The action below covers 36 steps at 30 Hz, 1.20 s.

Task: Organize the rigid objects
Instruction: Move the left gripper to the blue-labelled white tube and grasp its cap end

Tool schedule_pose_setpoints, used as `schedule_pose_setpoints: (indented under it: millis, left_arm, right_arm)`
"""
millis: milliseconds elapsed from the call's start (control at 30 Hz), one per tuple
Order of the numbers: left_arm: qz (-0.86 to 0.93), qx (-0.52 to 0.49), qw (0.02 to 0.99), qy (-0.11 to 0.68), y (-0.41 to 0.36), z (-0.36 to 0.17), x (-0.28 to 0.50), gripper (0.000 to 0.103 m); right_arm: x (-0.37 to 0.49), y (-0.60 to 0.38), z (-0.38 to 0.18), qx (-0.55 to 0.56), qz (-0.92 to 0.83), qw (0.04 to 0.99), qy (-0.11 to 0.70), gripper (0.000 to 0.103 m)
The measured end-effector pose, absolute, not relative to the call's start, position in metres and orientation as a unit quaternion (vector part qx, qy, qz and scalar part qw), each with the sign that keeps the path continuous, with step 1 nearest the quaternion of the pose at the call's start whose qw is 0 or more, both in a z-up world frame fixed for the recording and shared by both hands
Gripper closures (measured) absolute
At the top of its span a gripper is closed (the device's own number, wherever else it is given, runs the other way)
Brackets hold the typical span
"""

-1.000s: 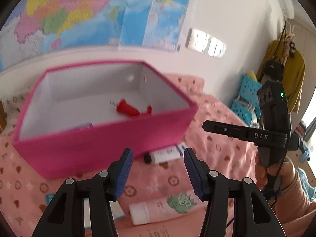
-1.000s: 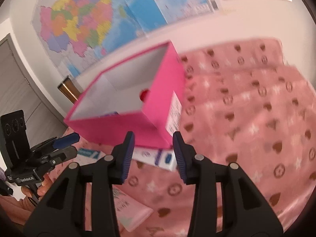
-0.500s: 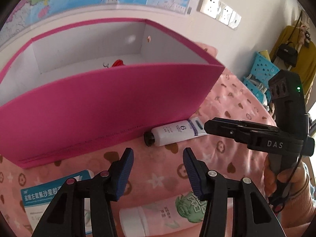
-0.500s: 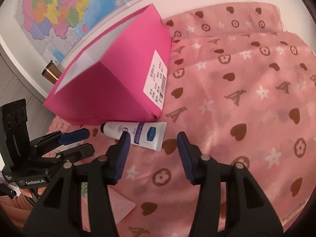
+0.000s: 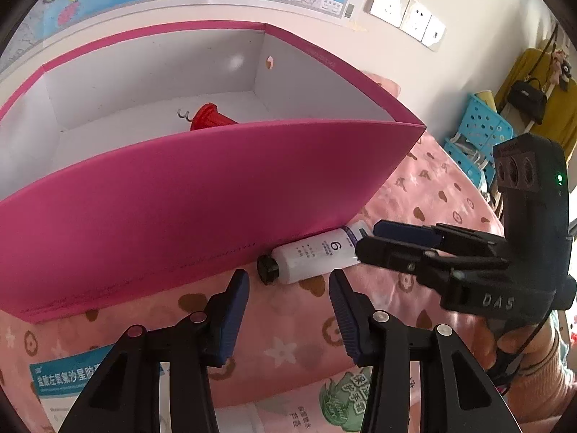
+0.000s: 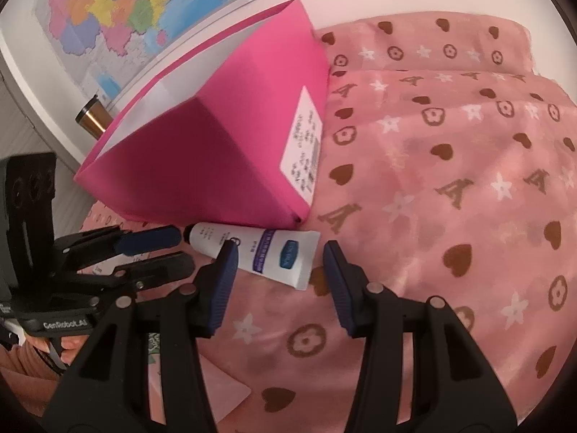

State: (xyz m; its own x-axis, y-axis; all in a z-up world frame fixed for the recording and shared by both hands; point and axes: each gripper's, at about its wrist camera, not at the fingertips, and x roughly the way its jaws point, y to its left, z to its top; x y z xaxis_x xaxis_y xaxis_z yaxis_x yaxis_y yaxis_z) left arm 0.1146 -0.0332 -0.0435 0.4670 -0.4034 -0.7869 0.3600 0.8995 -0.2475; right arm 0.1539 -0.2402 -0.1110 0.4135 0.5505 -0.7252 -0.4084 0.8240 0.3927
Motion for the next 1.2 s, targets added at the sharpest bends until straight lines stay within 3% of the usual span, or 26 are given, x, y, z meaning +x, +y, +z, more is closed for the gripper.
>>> schedule_pose_setpoints:
  millis: [1000, 1200]
  left_arm:
    - [-0.233, -0.003, 0.851, 0.47, -0.05, -0.047, 0.111, 0.057]
    - [-0.235, 0.007, 0.854, 0.464, -0.053, -0.046, 0.106, 0.063]
  right_arm:
    - [0.141, -0.244, -0.11, 0.087, 0.288, 0.836, 0.459, 0.05]
    - [0.136, -0.238, -0.109, 0.072, 0.29, 0.837, 0.458, 0.05]
